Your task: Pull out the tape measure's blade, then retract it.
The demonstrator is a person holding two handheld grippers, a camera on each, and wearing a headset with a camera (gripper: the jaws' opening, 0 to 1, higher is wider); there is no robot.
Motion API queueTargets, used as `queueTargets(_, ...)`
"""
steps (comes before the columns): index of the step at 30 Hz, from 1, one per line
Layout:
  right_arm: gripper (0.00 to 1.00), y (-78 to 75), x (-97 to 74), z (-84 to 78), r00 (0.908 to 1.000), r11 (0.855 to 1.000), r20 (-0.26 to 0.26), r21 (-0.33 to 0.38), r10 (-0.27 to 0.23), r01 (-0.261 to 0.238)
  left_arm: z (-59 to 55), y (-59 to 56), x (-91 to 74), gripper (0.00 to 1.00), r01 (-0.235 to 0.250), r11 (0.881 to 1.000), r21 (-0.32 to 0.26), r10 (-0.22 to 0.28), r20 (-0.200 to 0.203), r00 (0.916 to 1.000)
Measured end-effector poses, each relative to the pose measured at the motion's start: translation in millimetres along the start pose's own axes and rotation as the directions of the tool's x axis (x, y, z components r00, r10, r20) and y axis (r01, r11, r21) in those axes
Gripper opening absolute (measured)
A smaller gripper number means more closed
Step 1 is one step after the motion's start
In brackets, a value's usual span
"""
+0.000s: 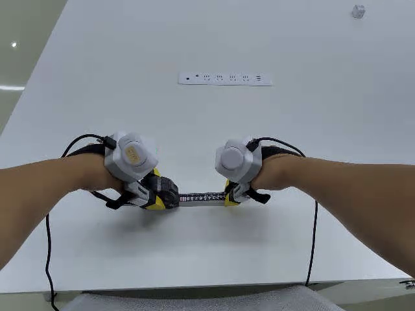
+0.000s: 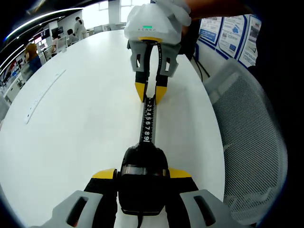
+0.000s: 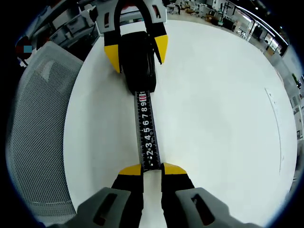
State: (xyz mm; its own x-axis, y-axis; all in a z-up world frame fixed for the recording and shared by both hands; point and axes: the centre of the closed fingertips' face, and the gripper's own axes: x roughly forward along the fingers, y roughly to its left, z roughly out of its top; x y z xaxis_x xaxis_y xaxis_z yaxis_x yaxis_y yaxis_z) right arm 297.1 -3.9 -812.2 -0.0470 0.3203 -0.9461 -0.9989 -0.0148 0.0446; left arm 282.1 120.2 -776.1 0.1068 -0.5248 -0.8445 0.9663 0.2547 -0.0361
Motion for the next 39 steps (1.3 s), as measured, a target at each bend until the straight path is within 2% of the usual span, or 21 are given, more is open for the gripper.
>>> queueTargets(39,0.12,-1.6,-7.0,-18.9,0.9999,1.0,-0.006,0.012,-0.011,0.011,-0.8,1.7,1.5,0.36,-0.003,1.0,0.0,0.003,0.0,1.0)
